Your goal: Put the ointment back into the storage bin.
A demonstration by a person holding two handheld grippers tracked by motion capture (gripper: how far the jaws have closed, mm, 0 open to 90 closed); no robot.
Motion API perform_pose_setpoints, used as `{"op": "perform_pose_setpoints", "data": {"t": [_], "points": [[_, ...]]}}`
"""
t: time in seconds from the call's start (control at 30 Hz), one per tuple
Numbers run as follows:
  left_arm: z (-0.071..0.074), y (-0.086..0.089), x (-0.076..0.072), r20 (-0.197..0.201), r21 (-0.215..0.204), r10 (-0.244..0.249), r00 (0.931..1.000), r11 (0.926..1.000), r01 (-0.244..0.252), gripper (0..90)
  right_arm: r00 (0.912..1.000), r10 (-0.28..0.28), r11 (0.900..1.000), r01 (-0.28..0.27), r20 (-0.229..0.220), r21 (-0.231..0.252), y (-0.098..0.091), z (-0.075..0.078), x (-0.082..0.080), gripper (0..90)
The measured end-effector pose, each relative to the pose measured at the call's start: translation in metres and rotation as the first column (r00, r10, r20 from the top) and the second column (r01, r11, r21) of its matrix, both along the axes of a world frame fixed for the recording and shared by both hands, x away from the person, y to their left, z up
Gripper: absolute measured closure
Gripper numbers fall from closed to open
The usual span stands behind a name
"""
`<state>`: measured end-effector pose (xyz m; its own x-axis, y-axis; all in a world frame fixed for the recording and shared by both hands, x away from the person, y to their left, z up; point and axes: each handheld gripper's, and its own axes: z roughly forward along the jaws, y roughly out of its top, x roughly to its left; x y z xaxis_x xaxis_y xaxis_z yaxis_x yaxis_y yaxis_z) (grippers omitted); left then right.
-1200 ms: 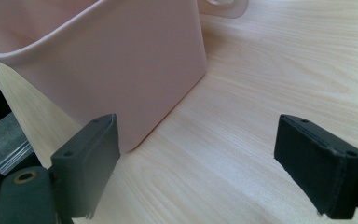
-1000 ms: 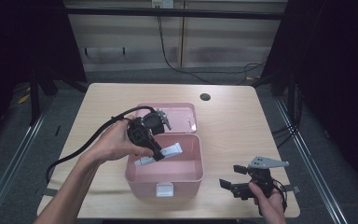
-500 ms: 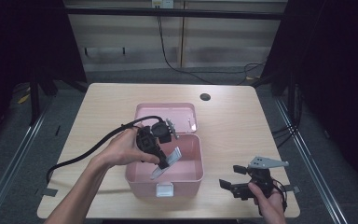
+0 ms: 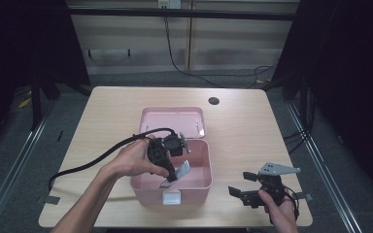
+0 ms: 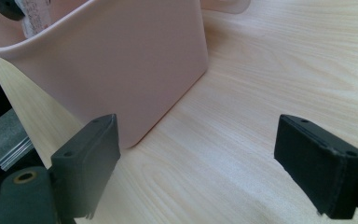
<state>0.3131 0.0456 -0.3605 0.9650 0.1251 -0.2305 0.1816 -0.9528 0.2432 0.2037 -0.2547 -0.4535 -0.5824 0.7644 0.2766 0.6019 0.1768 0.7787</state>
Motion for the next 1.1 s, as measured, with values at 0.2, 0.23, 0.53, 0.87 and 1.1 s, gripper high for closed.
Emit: {"op": "perform_pose_setpoints", "data": {"t": [0.2, 0.23, 0.53, 0.87, 1.1], "points": [[-0.008, -0.004, 0.000, -0.005, 0.010, -0.009, 0.9999, 0.9999, 0.009, 70.4, 1.0000, 0.000, 1.0000, 0.000, 0.002, -0.002, 0.000, 0.000, 0.000, 13.7], [-0.010, -0.005, 0.000, -0.003, 0.016, -0.006, 1.0000, 0.9998, 0.006, 70.4, 1.0000, -0.001, 1.0000, 0.001, 0.002, -0.002, 0.000, 0.000, 0.000, 13.7], [-0.023, -0.009, -0.002, -0.024, 0.068, -0.036, 0.9991, 0.9970, 0.038, 70.5, 1.0000, -0.002, 1.0000, 0.002, 0.001, -0.003, 0.000, 0.000, 0.000, 13.7], [-0.041, -0.008, 0.001, -0.060, 0.086, -0.027, 0.9979, 0.9958, 0.032, 70.5, 1.0000, -0.003, 0.9999, 0.003, -0.001, -0.009, -0.001, 0.000, 0.000, 13.7], [-0.050, -0.005, 0.003, -0.079, 0.087, -0.014, 0.9968, 0.9960, 0.021, 70.5, 1.0000, -0.005, 1.0000, 0.005, -0.001, -0.009, 0.000, -0.001, 0.001, 13.7]]}}
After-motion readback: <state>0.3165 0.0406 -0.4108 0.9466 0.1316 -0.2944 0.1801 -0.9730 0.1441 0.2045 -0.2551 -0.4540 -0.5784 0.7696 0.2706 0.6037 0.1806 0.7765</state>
